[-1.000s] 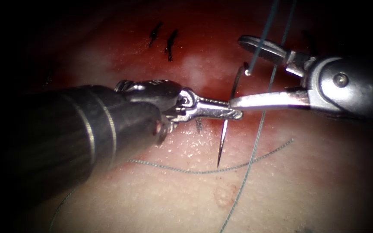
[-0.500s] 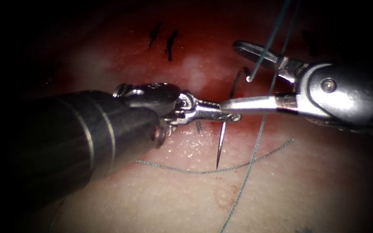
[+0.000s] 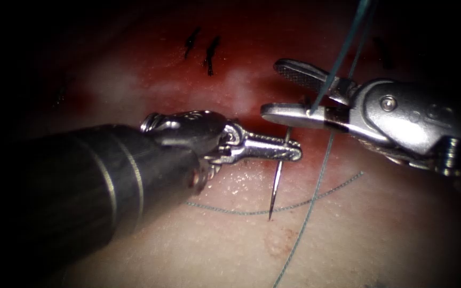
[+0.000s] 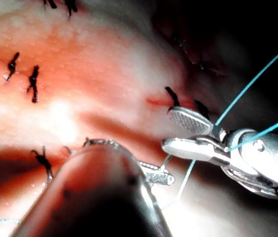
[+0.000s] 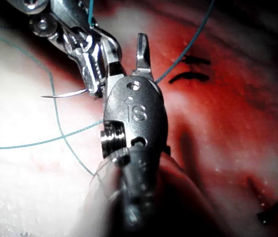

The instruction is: Wound Closure

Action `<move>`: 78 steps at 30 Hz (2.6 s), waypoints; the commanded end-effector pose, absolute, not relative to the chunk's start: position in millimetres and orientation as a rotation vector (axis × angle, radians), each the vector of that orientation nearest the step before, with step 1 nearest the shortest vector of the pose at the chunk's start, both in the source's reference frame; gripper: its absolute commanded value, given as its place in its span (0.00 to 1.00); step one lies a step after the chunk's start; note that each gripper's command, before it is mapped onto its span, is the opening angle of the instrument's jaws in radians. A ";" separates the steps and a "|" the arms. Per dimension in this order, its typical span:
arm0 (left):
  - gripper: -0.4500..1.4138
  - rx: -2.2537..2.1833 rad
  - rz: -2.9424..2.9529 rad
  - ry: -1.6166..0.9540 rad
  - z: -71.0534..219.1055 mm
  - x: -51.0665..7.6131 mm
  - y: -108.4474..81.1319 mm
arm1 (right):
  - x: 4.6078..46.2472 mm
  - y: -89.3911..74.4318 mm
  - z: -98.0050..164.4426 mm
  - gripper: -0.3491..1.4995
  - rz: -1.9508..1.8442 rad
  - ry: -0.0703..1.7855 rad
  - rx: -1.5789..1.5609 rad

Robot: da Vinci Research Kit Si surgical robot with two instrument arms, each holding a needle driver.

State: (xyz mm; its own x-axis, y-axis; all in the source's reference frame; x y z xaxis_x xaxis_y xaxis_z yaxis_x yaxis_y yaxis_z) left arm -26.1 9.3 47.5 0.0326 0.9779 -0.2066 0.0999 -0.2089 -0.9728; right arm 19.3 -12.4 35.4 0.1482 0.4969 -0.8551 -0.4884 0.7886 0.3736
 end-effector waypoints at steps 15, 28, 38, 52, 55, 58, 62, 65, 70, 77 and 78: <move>0.68 -1.577 1.470 -0.927 47.6 -26.8 8.9 | 18.4 -11.9 35.5 0.00 0.714 1.233 0.011; 0.70 -1.644 1.514 -0.713 48.2 -27.1 8.2 | 16.7 -11.7 38.8 0.00 0.666 1.281 0.037; 0.90 -1.673 1.710 -0.623 48.4 -24.4 7.5 | 16.6 -9.8 41.2 0.00 0.432 1.378 0.001; 0.23 -1.372 2.355 -0.228 52.5 -24.2 5.5 | 16.9 -8.8 47.3 0.00 0.264 1.476 -0.188; 0.21 -1.342 2.378 -0.178 53.9 -24.8 5.7 | 17.0 -8.4 47.1 0.00 0.268 1.497 -0.229; 0.21 -1.293 2.408 -0.147 55.3 -25.6 5.6 | 17.1 -8.3 47.1 0.00 0.252 1.524 -0.268; 0.21 -1.215 2.450 -0.135 57.2 -26.7 5.6 | 17.5 -8.5 47.5 0.00 0.204 1.546 -0.315; 0.21 -1.177 2.462 -0.119 58.4 -27.3 5.6 | 17.8 -8.9 48.1 0.00 0.159 1.553 -0.347; 0.23 -1.149 2.481 -0.130 60.1 -28.7 5.2 | 18.6 -9.2 49.2 0.00 0.111 1.541 -0.406; 0.26 -1.127 2.499 -0.148 60.8 -29.6 4.8 | 19.1 -9.3 50.2 0.00 0.058 1.527 -0.472; 0.27 -1.118 2.501 -0.157 60.9 -29.6 4.7 | 19.1 -9.3 50.3 0.00 0.051 1.524 -0.476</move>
State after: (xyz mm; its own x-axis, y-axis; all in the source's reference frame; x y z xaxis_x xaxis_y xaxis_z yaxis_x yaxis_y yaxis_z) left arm -29.0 4.6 60.3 -0.6084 0.3966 -0.6874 -0.3073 -0.9163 -0.2567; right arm 18.3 -9.3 49.8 0.0685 -0.2623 -0.9625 -0.3234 0.9069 -0.2702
